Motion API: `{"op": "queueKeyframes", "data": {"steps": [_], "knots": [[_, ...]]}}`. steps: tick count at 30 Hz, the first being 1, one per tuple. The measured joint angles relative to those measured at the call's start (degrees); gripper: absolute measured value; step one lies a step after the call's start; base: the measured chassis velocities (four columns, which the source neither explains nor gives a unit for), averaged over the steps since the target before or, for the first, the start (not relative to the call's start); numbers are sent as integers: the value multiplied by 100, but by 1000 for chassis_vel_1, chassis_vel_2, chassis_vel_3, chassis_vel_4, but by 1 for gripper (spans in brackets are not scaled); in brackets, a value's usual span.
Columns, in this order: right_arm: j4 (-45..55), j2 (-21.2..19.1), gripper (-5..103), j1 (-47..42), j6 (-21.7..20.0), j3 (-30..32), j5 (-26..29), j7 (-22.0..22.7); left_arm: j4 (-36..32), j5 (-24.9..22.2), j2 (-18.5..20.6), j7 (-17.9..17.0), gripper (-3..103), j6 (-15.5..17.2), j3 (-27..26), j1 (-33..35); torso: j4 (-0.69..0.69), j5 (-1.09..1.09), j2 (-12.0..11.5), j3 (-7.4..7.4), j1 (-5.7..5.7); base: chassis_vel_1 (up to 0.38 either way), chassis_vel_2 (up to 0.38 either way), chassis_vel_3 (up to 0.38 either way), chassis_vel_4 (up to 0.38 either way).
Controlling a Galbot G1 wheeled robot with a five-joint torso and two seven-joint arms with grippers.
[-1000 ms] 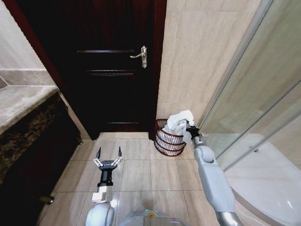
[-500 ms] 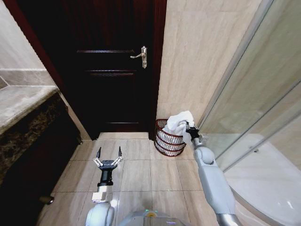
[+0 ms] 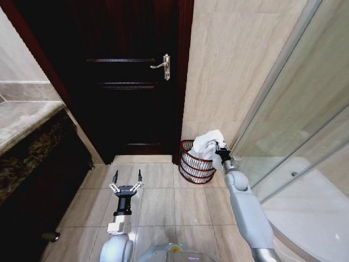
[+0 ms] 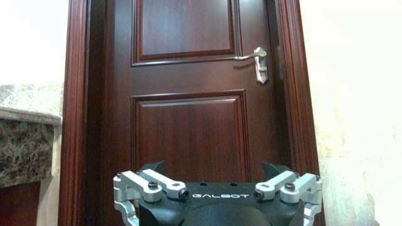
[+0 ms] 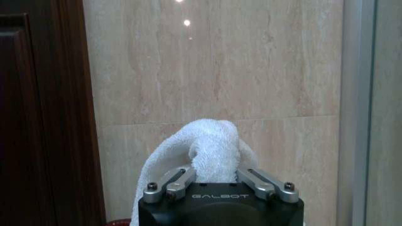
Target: Discard the used towel into the hamper.
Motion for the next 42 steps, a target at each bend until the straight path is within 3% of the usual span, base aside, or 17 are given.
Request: {"op": "queueKeyframes", "data": {"steps": [42], "knots": [[678,246,13,-936,224,219,-7,27,68,25,0,15,100,-47,125,-20,0,0,4,1,0,-15,17,15,-16]]}}
